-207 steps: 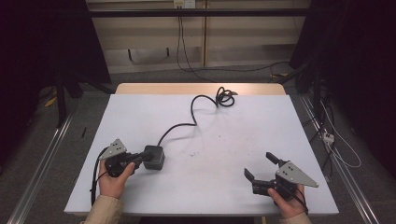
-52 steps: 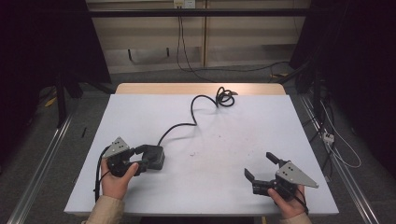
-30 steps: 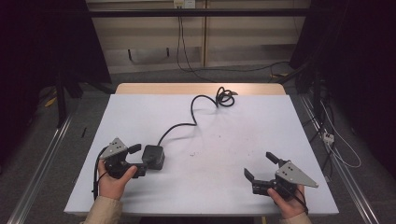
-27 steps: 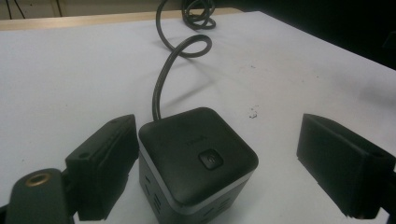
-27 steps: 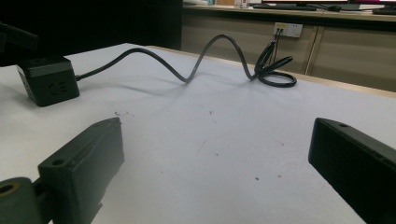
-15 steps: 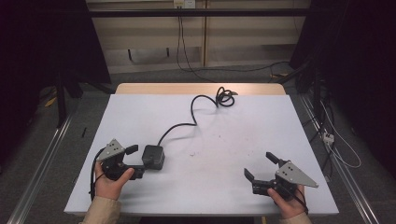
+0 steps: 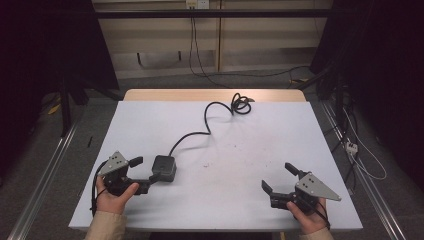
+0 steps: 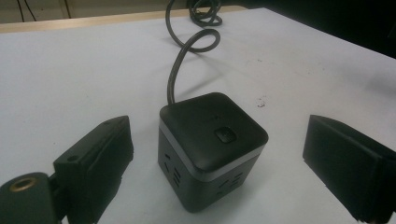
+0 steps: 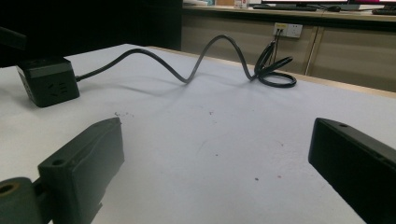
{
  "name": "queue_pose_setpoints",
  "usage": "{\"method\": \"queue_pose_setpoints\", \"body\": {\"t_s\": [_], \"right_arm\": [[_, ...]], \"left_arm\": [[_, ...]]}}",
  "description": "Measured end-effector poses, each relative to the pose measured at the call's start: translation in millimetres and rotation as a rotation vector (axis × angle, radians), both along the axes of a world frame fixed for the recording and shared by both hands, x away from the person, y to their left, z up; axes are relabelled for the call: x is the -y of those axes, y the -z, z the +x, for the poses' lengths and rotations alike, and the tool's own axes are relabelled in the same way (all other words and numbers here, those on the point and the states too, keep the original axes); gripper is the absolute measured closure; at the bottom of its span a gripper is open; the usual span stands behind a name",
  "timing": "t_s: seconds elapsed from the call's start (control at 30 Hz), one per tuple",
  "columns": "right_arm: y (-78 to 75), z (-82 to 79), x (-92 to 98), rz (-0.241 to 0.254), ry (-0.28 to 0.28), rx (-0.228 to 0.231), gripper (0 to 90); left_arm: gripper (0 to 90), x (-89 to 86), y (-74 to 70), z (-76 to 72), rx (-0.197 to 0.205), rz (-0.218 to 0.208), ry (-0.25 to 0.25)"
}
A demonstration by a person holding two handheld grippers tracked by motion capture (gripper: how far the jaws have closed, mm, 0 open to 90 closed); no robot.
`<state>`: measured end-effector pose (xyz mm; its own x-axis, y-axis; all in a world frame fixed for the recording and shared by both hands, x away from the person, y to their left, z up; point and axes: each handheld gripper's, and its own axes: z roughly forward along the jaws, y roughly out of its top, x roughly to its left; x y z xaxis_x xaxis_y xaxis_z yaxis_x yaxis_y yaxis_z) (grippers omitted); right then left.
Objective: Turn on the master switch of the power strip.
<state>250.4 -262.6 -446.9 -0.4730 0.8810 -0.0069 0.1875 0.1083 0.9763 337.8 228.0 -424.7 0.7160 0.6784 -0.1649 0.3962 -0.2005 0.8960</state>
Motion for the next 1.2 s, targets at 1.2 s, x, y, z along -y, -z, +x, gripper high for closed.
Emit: {"method": "queue_pose_setpoints", "body": {"t_s": [1.2], "right_arm": [[-0.2,-0.2,0.2,0.004,-0.002,0.003,2.9]], "left_arm": [[5.4,-29.1,7.3,0.6,-0.012,-0.038,-0.01]]}}
